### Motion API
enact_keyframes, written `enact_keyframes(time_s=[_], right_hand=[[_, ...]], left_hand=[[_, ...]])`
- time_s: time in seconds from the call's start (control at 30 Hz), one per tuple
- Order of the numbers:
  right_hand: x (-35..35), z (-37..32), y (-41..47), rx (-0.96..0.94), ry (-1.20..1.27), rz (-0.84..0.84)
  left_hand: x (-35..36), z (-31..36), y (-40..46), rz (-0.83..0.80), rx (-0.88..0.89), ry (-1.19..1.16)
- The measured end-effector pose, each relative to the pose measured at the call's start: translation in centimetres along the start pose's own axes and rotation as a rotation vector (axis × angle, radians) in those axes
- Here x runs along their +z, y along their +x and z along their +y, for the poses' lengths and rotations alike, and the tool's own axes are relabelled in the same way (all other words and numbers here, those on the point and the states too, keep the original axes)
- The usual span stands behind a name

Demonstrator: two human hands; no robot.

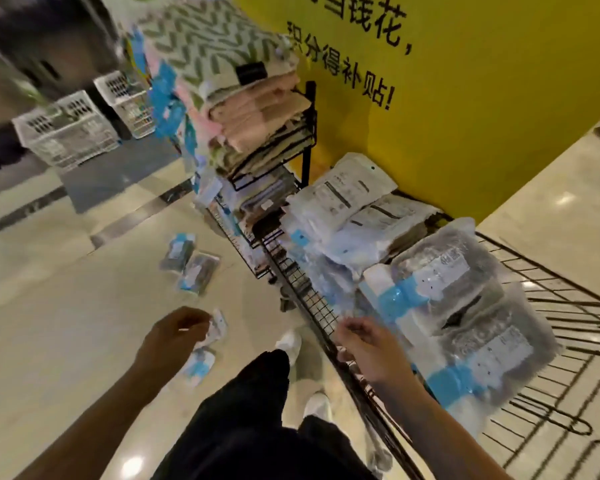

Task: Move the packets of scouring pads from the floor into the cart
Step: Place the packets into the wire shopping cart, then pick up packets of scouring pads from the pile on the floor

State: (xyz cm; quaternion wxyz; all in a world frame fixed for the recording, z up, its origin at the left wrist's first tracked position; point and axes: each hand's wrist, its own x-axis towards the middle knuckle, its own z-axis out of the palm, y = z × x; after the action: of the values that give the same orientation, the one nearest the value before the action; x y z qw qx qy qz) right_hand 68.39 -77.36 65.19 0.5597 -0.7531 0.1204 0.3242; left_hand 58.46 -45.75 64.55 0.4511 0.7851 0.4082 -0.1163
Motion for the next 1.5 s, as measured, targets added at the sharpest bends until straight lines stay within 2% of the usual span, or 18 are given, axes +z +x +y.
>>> enact_keyframes(time_s=[0.17, 0.33, 0.5, 0.6, 0.73, 0.87, 1.03, 1.13, 1.23, 1.3, 1.37, 1.5], right_hand=[[1.2, 1.1, -1.1, 0.034, -0.047, -0.126], [3.5, 1.9, -2.6, 0.046, -0.085, -0.166], [8.8, 1.8, -3.5, 0.033, -0.196, -0.282], [13.4, 1.3, -3.8, 0.018, -0.31, -0.381], [21.3, 0.3, -4.9, 0.006, -0.457, -0.52], [29.9, -0.4, -7.2, -0.01, -0.536, -0.594], [40.3, -1.6, -10.1, -0.029, -0.518, -0.631], [45.9, -2.5, -10.8, -0.069, -0.553, -0.659], [49.4, -2.8, -10.9, -0.061, -0.611, -0.65], [51.0, -2.9, -10.4, -0.042, -0.647, -0.618], [52.0, -2.8, -9.1, -0.033, -0.703, -0.572], [54.2, -2.7, -5.4, 0.061, -0.681, -0.476]], left_hand=[[-2.0, -3.8, -5.9, 0.05, -0.164, -0.233], [-3.9, -8.0, -9.0, 0.13, -0.262, -0.243], [-6.8, -11.0, -10.4, 0.207, -0.312, -0.314], [-8.6, -14.3, -12.0, 0.166, -0.337, -0.273], [-11.9, -20.5, -14.4, 0.129, -0.492, -0.399], [-15.8, -28.6, -16.7, 0.222, -0.563, -0.503], [-20.6, -37.5, -18.7, 0.331, -0.697, -0.653], [-24.3, -40.4, -18.6, 0.418, -0.741, -0.897], [-28.3, -40.9, -16.6, 0.454, -0.67, -1.023], [-30.4, -40.7, -14.3, 0.413, -0.621, -1.002], [-31.8, -40.6, -11.5, 0.359, -0.61, -0.885], [-33.9, -39.9, -3.9, 0.123, -0.503, -0.382]])
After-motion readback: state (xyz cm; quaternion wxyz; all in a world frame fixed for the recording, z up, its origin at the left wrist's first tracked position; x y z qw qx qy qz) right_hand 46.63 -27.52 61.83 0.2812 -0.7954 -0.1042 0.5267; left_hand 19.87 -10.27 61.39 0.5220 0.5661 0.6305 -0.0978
